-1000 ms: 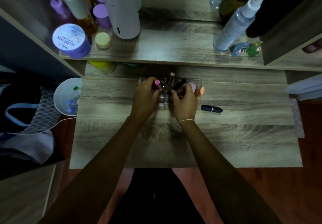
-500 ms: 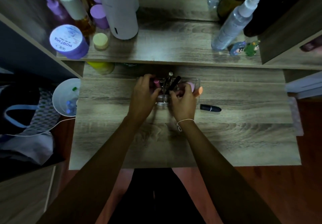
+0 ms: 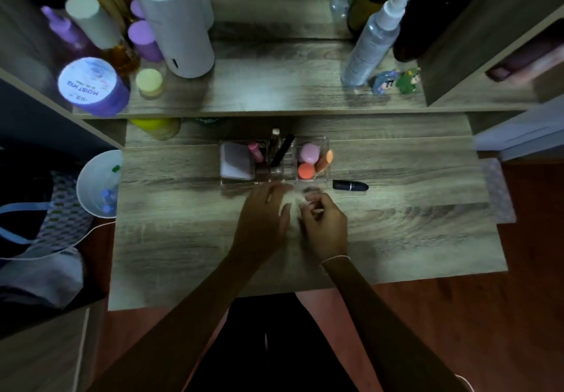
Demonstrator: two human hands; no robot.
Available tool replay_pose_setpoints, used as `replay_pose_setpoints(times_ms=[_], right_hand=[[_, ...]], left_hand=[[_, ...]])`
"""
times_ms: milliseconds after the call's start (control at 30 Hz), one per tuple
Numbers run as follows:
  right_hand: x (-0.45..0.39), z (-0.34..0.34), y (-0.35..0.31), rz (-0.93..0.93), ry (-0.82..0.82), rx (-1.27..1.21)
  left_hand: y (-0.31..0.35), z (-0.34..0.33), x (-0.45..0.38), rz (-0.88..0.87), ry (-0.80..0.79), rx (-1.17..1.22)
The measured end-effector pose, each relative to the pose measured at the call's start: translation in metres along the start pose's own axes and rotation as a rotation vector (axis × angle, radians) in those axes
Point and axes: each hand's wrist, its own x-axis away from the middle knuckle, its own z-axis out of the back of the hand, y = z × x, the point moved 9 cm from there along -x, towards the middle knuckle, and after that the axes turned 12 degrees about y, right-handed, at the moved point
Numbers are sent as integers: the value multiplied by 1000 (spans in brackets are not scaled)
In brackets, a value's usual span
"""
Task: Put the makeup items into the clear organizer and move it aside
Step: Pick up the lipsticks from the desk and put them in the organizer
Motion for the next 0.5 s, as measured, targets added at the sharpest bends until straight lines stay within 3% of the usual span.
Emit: replay_pose_setpoints(times_ms=[100,267,500], right_hand=[[-3,30,19,11,96,74],[-18,73,34,152,263,307],[-54,59,41,225,46,416]], left_hand=[[16,-28,14,-117,-109,17],[20,-75,34,-272,-301,-159],[1,-103,45,-257,-394,-322]])
